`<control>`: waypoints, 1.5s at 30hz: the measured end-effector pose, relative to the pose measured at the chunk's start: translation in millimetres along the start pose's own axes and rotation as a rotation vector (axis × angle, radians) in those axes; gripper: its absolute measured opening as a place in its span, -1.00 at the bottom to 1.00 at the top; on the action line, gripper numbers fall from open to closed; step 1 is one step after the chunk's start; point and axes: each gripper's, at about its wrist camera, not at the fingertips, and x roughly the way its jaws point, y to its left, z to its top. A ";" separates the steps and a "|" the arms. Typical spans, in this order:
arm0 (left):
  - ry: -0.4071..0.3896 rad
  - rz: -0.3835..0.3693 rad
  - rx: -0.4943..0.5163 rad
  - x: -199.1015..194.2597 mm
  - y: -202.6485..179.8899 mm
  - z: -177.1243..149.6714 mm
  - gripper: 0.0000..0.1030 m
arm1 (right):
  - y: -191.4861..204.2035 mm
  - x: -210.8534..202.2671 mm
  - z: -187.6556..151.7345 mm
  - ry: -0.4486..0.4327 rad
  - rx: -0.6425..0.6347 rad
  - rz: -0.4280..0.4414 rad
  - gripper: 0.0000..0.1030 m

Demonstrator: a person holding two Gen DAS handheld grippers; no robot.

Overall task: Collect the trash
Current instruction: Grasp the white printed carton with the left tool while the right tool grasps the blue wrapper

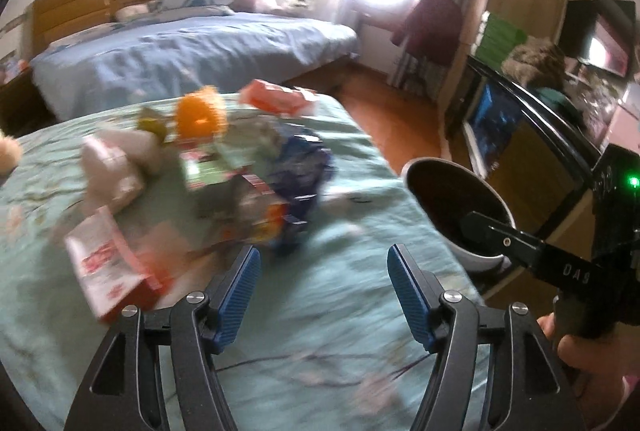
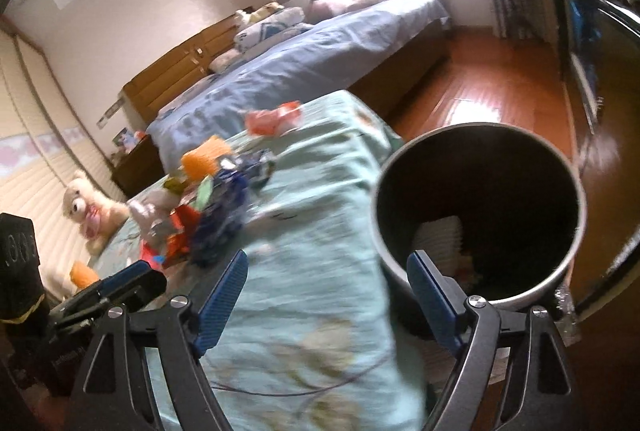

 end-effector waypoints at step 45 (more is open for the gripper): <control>0.028 0.222 -0.223 -6.4 75.9 -1.7 0.22 | 79.4 89.3 1.8 0.128 -0.016 0.147 -0.26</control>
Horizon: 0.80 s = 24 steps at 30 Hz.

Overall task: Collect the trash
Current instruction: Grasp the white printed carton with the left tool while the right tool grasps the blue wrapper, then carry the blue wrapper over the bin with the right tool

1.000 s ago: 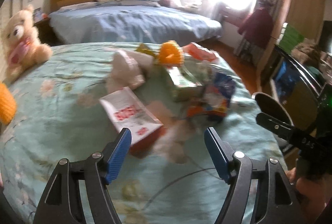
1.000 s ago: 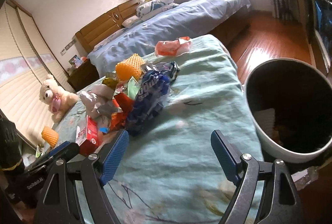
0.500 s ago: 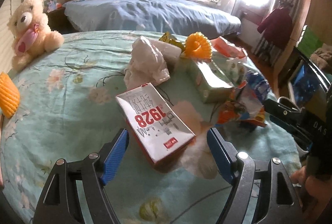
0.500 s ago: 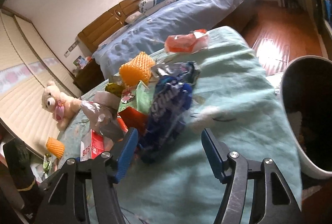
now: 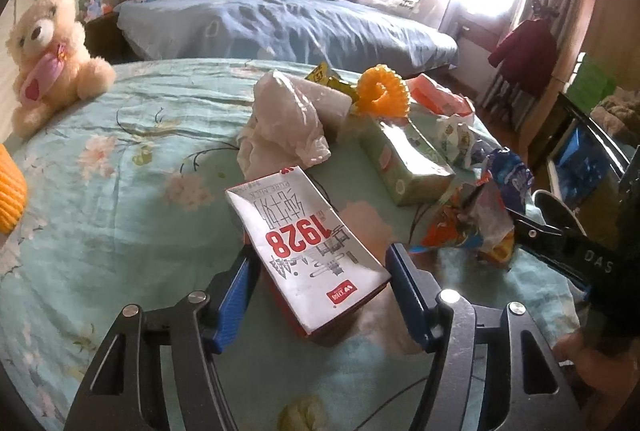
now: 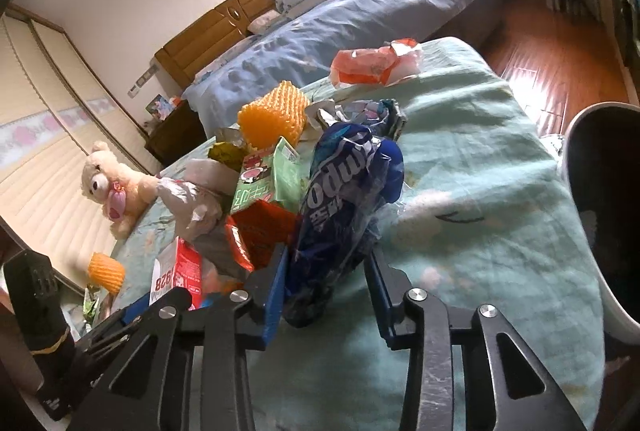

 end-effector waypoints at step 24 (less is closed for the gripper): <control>-0.090 -0.144 0.195 -60.4 -58.7 -24.7 0.21 | -44.1 -88.4 -25.0 -0.106 0.067 -0.039 -0.27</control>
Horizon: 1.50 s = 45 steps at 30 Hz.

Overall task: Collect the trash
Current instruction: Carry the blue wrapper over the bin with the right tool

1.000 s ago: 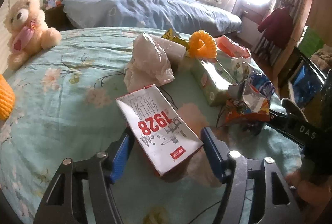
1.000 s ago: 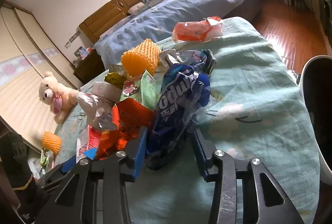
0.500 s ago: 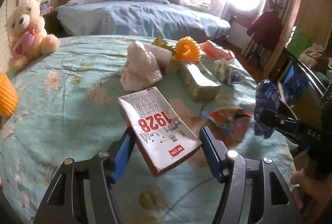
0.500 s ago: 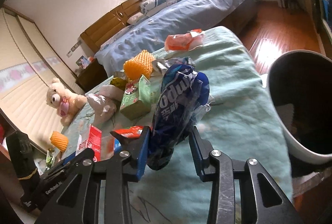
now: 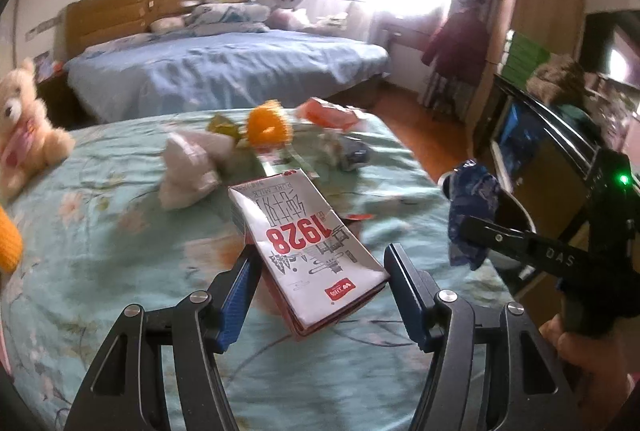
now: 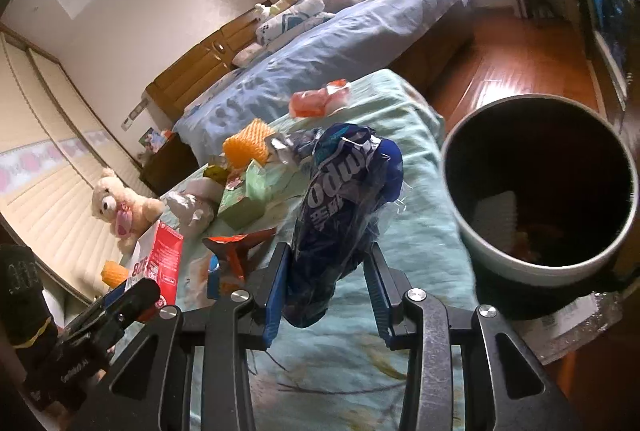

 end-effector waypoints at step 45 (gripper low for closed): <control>0.113 -0.173 0.260 133.5 -132.5 35.4 0.21 | -119.2 -46.8 30.8 -0.058 0.137 -0.186 -0.26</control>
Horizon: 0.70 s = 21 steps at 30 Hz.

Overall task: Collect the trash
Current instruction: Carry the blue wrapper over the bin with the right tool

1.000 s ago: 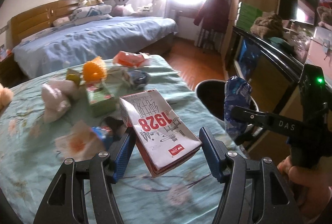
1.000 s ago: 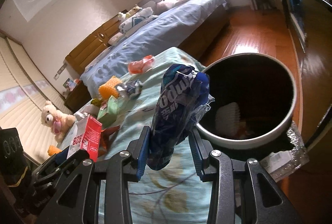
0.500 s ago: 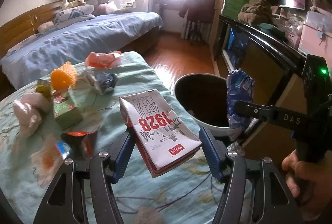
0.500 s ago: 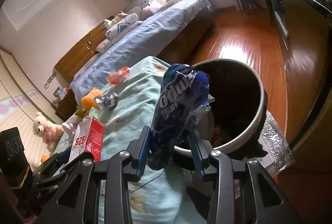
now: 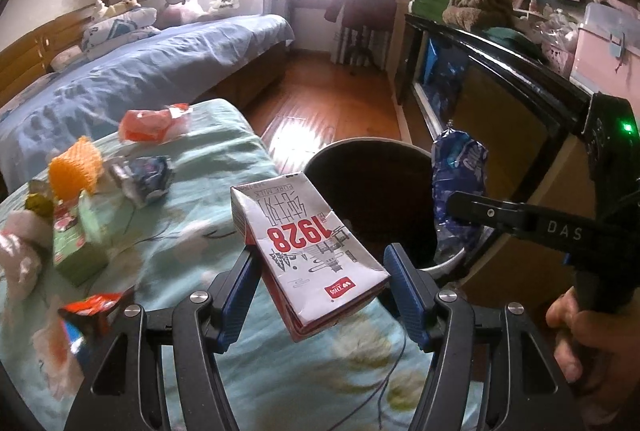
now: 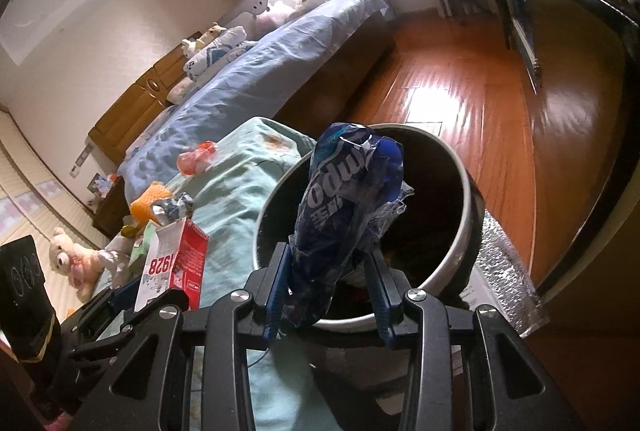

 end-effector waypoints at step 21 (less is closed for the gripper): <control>0.043 -0.086 0.013 50.7 -8.6 35.6 0.21 | -26.0 17.8 23.0 0.028 0.012 -0.033 -0.24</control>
